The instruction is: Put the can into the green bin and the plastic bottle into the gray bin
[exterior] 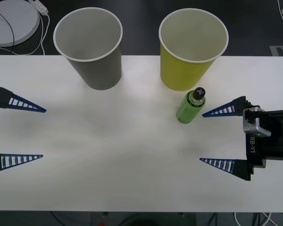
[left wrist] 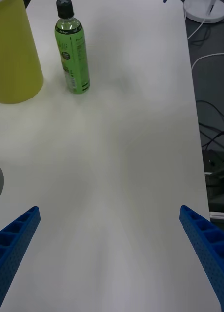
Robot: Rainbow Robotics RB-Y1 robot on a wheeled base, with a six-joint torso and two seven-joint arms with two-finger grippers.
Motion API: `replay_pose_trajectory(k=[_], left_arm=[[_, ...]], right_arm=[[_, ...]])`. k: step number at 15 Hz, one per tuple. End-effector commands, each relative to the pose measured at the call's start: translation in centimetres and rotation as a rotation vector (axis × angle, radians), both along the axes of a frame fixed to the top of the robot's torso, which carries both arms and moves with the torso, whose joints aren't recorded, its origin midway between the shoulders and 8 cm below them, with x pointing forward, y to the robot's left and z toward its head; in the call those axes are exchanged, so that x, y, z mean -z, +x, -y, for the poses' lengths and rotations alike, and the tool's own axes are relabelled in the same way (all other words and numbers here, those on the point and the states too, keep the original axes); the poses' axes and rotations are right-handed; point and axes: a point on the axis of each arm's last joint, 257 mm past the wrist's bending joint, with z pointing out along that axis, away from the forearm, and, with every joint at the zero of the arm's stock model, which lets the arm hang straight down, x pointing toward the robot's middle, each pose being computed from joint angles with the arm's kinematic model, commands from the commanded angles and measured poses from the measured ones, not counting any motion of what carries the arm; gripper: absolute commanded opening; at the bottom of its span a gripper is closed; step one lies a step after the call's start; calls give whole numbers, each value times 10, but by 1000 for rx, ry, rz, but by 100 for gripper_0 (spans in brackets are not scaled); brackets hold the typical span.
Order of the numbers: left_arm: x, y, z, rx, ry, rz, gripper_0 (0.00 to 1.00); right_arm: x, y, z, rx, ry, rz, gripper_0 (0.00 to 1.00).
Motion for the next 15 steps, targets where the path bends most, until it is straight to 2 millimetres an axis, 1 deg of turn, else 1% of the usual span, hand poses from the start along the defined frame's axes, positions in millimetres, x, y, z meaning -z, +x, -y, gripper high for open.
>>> replay_pose_trajectory(k=[1,3,4,8,11,15], left_arm=[[0,0,0,0,0,0,100],[0,0,0,0,0,0,100],[0,0,0,0,0,0,100],[0,0,0,0,0,0,100],[0,0,0,0,0,0,100],[0,0,0,0,0,0,100]], right_arm=[[0,0,0,0,0,0,100],[0,0,0,0,0,0,100],[7,-2,6,11,-6,-23,100],[-6,-5,7,21,55,-36,100],[-13,-1,11,63,104,-18,100],[-15,1,28,105,105,5,100]])
